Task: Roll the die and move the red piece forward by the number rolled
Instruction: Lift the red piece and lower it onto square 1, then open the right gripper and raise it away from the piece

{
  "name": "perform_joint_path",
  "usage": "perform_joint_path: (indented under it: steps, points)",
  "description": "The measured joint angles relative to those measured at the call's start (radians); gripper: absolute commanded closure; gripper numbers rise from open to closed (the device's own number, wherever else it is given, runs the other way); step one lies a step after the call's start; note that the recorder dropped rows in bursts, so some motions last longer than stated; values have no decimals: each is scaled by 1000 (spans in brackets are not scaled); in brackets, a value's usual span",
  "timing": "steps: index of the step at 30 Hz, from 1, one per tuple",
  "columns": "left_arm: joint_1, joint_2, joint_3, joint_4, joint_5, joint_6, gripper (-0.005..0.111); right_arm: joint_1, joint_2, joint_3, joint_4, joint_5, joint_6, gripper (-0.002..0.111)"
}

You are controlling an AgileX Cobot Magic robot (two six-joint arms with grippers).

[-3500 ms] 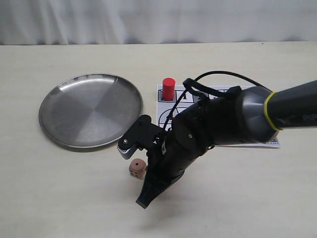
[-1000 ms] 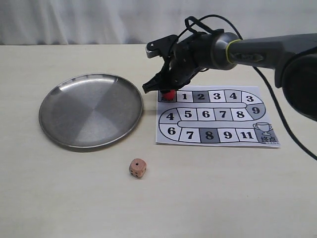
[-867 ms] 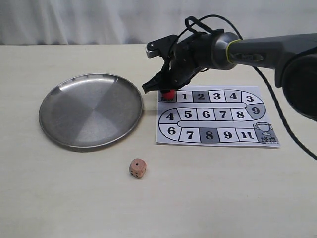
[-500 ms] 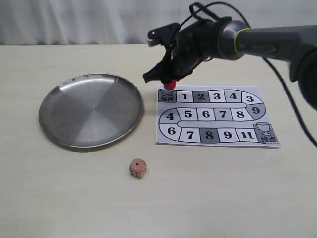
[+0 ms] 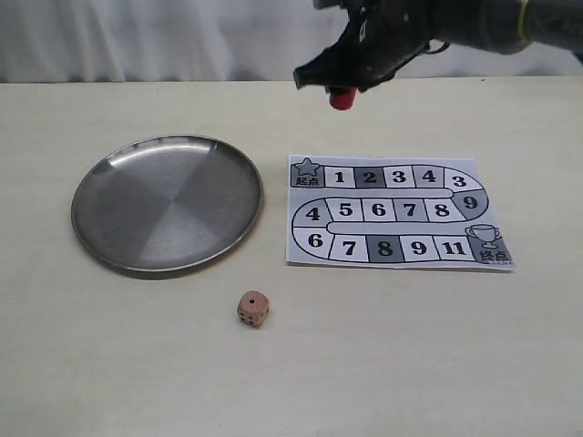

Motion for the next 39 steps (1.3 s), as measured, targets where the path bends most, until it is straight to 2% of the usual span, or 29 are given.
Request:
perform_joint_path:
  steps: [6,12,14,18,19,20,21,23,24,25,26,29,33,39]
  points:
    - [0,0,0,0,0,0,107,0,194,62,-14,-50,1,104]
    - [0,0,0,0,0,0,107,0,204,54,-23,-59,1,102]
    - [0,0,0,0,0,0,107,0,206,52,-25,-57,1,87]
    - [0,0,0,0,0,0,107,0,209,52,-42,-50,51,38]
    - [0,0,0,0,0,0,107,0,216,57,-46,-41,62,31]
    - [0,0,0,0,0,0,107,0,211,57,-50,-41,67,30]
    - [0,0,0,0,0,0,107,0,193,61,-50,-31,76,31]
    - [0,0,0,0,0,0,107,2,125,63,-50,-25,78,48]
    - [0,0,0,0,0,0,107,2,95,63,-50,-23,78,69]
    - [0,0,0,0,0,0,107,2,11,63,-50,-24,78,82]
    - [0,0,0,0,0,0,107,2,-34,63,-50,-24,78,104]
    - [0,0,0,0,0,0,107,2,-247,91,-69,-35,78,104]
    - [0,0,0,0,0,0,107,2,-407,189,-111,-59,78,104]
    - [0,0,0,0,0,0,107,2,-650,482,-137,-200,106,104]
